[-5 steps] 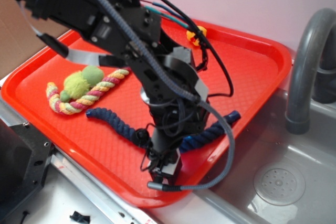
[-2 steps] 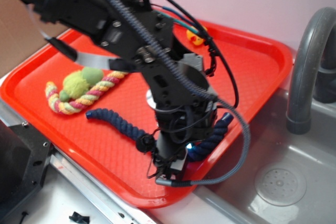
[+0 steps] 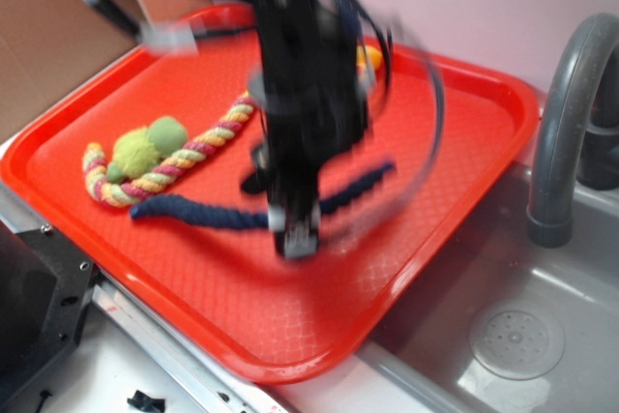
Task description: Grab the blue rope.
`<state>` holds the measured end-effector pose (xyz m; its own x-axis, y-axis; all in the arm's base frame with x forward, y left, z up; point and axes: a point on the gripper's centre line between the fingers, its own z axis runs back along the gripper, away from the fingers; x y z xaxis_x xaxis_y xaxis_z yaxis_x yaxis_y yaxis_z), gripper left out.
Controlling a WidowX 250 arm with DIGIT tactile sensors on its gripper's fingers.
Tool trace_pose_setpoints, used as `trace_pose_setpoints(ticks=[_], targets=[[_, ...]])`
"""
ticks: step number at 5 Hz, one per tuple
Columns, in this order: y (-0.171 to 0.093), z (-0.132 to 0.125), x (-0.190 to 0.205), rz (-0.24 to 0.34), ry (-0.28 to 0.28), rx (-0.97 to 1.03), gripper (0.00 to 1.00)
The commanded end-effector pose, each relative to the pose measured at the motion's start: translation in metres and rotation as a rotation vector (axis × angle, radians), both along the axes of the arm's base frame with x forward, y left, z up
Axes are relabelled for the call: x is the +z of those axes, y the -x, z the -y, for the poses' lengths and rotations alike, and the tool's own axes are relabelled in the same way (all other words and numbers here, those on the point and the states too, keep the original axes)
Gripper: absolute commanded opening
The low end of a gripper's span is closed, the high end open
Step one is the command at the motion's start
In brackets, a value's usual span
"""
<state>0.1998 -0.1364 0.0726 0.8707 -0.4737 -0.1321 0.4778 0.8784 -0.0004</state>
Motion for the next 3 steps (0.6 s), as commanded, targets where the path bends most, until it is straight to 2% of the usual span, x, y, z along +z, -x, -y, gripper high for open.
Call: trace_pose_setpoints(ticks=[1, 2, 3], targets=[[0.002, -0.045, 0.092, 0.160, 0.103, 0.464, 0.00], [-0.004, -0.065, 0.106, 0.160, 0.119, 0.526, 0.00], [-0.011, -0.073, 0.108, 0.149, 0.111, 0.549, 0.00]])
